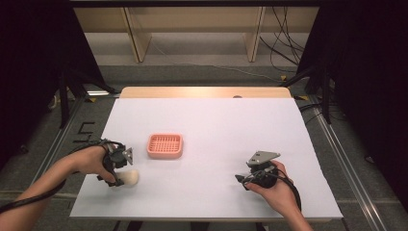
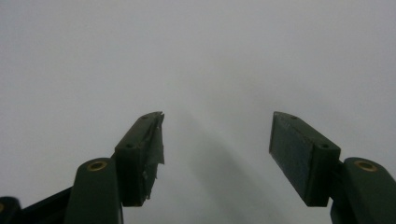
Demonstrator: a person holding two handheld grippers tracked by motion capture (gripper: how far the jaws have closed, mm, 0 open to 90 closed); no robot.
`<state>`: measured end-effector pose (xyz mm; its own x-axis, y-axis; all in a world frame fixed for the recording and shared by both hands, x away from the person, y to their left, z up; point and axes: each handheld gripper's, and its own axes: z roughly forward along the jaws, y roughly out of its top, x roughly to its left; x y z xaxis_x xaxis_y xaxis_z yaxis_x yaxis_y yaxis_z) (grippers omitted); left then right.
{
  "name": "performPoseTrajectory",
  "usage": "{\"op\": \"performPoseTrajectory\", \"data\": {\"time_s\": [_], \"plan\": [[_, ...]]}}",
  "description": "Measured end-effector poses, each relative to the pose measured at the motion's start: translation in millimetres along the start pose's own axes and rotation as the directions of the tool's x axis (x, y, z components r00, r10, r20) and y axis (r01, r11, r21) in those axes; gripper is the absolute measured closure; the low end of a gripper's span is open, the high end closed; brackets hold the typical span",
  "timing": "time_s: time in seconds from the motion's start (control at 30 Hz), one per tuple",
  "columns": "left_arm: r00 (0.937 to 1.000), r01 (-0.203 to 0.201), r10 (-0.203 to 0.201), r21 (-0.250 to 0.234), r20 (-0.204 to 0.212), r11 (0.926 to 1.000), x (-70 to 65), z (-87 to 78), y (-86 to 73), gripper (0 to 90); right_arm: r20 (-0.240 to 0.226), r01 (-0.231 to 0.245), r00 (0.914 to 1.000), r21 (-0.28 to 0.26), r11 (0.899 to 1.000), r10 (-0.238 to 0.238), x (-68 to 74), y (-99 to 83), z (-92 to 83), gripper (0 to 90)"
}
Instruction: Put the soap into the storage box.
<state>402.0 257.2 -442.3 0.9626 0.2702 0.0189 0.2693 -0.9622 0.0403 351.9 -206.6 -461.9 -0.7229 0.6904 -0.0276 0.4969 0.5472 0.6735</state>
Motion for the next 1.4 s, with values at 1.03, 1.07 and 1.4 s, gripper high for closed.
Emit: {"op": "performPoseTrajectory", "data": {"time_s": [1.03, 1.07, 1.4], "plan": [[0.9975, 0.015, -0.015, -0.003, 0.070, 0.9999, 6.4, 18.6, 6.1, 48.6, -0.019, 0.024, 0.9995, 0.006, 1.000, -0.024, -0.8, -0.9, 3.3, 35.0], [0.9982, -0.001, 0.001, -0.006, 0.059, 1.0000, 7.9, 18.4, 6.2, 48.8, -0.009, 0.015, 0.9999, -0.024, 1.000, -0.015, 0.6, -2.0, 6.3, 35.1], [0.9970, 0.056, -0.056, -0.015, 0.054, 0.9983, 5.9, 18.2, 4.6, 49.3, -0.012, 0.015, 0.9998, -0.006, 1.000, -0.015, 0.8, -1.5, 4.6, 35.0]]}}
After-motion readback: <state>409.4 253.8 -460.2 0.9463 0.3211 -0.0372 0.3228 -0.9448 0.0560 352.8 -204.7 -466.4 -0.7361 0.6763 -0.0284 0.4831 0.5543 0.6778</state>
